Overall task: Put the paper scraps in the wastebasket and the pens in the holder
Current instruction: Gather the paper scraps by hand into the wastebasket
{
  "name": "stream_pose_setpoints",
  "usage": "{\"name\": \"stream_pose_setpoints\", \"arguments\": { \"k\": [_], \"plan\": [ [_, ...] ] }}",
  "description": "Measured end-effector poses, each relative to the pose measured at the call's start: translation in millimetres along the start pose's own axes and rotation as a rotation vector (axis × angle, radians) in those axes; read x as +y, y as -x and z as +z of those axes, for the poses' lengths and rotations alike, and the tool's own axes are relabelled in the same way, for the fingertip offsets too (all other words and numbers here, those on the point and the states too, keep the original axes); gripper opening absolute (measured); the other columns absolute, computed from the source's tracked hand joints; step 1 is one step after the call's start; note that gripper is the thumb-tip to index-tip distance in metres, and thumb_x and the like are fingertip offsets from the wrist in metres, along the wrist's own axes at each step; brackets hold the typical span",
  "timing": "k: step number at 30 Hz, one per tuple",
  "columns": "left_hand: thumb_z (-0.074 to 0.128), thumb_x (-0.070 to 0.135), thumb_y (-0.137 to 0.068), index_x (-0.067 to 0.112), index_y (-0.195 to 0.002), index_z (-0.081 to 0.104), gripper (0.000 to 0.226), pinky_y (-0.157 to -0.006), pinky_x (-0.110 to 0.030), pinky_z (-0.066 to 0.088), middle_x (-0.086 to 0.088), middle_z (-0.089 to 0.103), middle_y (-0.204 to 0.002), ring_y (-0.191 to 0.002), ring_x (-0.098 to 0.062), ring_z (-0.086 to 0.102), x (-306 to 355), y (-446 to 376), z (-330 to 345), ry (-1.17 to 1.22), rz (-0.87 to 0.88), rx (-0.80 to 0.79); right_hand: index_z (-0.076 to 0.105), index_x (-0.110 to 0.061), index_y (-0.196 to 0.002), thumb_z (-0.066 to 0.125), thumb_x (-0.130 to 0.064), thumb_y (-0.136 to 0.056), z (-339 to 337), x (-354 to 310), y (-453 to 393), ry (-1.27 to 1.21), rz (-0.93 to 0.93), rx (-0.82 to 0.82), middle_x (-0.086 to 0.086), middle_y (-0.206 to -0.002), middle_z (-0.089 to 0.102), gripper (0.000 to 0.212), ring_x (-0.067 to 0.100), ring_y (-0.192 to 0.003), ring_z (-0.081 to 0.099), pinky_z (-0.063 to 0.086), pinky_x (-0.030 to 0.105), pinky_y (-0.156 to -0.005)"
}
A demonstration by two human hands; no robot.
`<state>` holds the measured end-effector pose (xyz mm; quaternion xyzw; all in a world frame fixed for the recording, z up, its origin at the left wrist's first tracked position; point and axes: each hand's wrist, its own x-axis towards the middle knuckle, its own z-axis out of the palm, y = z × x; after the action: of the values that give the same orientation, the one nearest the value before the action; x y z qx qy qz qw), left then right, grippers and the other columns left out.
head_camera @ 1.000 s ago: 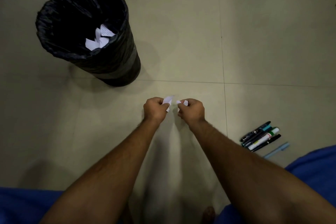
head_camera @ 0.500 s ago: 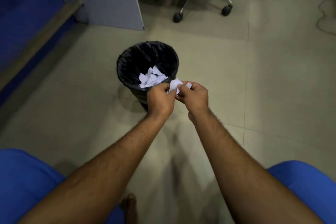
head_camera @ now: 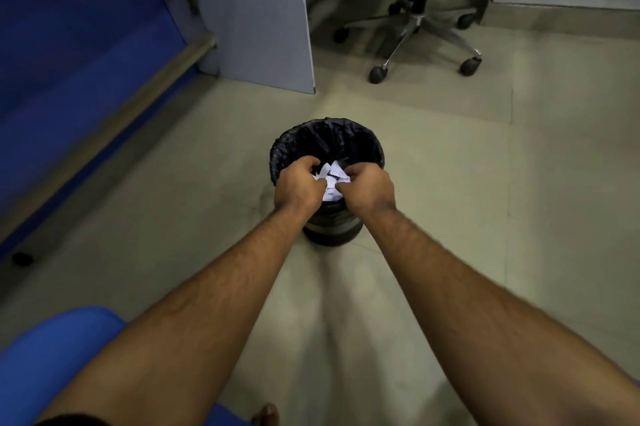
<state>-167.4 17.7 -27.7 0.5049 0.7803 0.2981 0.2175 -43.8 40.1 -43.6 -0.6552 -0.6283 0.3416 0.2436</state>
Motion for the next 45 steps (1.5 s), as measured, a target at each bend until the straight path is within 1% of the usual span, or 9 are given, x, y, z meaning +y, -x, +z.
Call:
{"name": "stream_pose_setpoints", "arguments": {
  "k": [3, 10, 16, 21, 33, 36, 40, 42, 45],
  "plan": [
    [0.059, 0.011, -0.079, 0.018, -0.105, 0.070, 0.029, -0.073, -0.025, 0.046, -0.002, 0.072, -0.101, -0.093, -0.024, 0.066, -8, 5, -1, -0.050, 0.002, 0.022, 0.073, -0.020, -0.108, 0.064, -0.016, -0.082, 3, 1, 5, -0.007, 0.010, 0.041, 0.004, -0.104, 0.074, 0.028, 0.027, -0.096, 0.068, 0.047, 0.025, -0.075],
    [0.068, 0.021, -0.074, 0.022, -0.103, 0.068, 0.028, -0.092, -0.038, 0.046, -0.010, 0.061, -0.111, -0.105, -0.034, 0.057, -24, 19, 4, -0.201, -0.081, 0.120, 0.070, -0.018, -0.108, 0.064, -0.009, -0.078, 21, 19, 23, -0.011, -0.073, 0.216, 0.011, -0.111, 0.058, 0.032, 0.032, -0.103, 0.056, 0.046, 0.032, -0.081],
    [0.079, 0.018, -0.070, 0.011, -0.128, 0.046, 0.067, -0.086, -0.031, 0.047, -0.014, 0.052, -0.128, -0.108, -0.033, 0.059, -21, 27, 12, 0.383, -0.466, 0.214, 0.050, -0.014, -0.139, 0.080, -0.022, -0.071, 37, 21, 29, -0.492, 0.307, 0.354, 0.015, -0.127, 0.055, 0.074, 0.033, -0.112, 0.059, 0.049, 0.038, -0.096],
    [0.072, 0.022, -0.065, 0.018, -0.092, 0.069, 0.028, -0.072, -0.047, 0.062, -0.004, 0.074, -0.094, -0.080, -0.028, 0.072, -45, 7, 18, 0.675, -0.633, 0.207, 0.065, -0.018, -0.119, 0.065, -0.025, -0.064, 62, 5, 24, -0.622, 0.296, 0.353, 0.012, -0.105, 0.067, 0.055, 0.028, -0.094, 0.066, 0.056, 0.036, -0.086],
    [0.053, 0.002, -0.087, 0.016, -0.099, 0.059, 0.020, -0.069, -0.037, 0.055, -0.003, 0.063, -0.083, -0.065, -0.018, 0.059, -134, -63, -91, 0.942, -0.772, 0.487, 0.062, -0.026, -0.123, 0.071, -0.040, -0.057, 228, -71, -41, -0.716, 0.118, 0.002, 0.004, -0.106, 0.071, 0.068, 0.025, -0.105, 0.067, 0.055, 0.043, -0.094],
    [0.051, 0.001, -0.093, 0.017, -0.106, 0.060, 0.022, -0.062, -0.031, 0.049, 0.000, 0.061, -0.080, -0.064, -0.016, 0.055, -146, -81, -114, 1.014, -0.755, 0.508, 0.064, -0.018, -0.124, 0.079, -0.017, -0.066, 228, -120, -41, -0.765, 0.132, -0.081, 0.007, -0.108, 0.073, 0.059, 0.022, -0.099, 0.070, 0.057, 0.040, -0.093],
    [0.055, 0.008, -0.087, 0.008, -0.123, 0.062, 0.037, -0.092, -0.045, 0.055, -0.011, 0.068, -0.118, -0.101, -0.031, 0.067, -161, -91, -123, 0.919, -0.760, 0.562, 0.066, -0.009, -0.120, 0.079, 0.002, -0.068, 233, -152, -47, -0.802, 0.175, -0.247, 0.010, -0.110, 0.074, 0.055, 0.028, -0.100, 0.071, 0.056, 0.046, -0.095],
    [0.054, 0.009, -0.087, 0.008, -0.118, 0.062, 0.033, -0.094, -0.045, 0.055, -0.007, 0.067, -0.117, -0.100, -0.029, 0.065, -164, -93, -132, 0.901, -0.743, 0.553, 0.065, -0.005, -0.120, 0.074, 0.010, -0.071, 236, -164, -46, -0.831, 0.199, -0.307, 0.015, -0.111, 0.072, 0.052, 0.032, -0.101, 0.070, 0.056, 0.046, -0.095],
    [0.055, 0.016, -0.092, 0.013, -0.118, 0.062, 0.027, -0.094, -0.042, 0.054, -0.003, 0.065, -0.113, -0.097, -0.027, 0.063, -167, -97, -133, 0.901, -0.736, 0.529, 0.065, 0.000, -0.112, 0.064, 0.014, -0.081, 221, -171, -43, -0.931, 0.254, -0.401, 0.019, -0.100, 0.072, 0.034, 0.027, -0.080, 0.072, 0.061, 0.034, -0.070]
  ]
}}
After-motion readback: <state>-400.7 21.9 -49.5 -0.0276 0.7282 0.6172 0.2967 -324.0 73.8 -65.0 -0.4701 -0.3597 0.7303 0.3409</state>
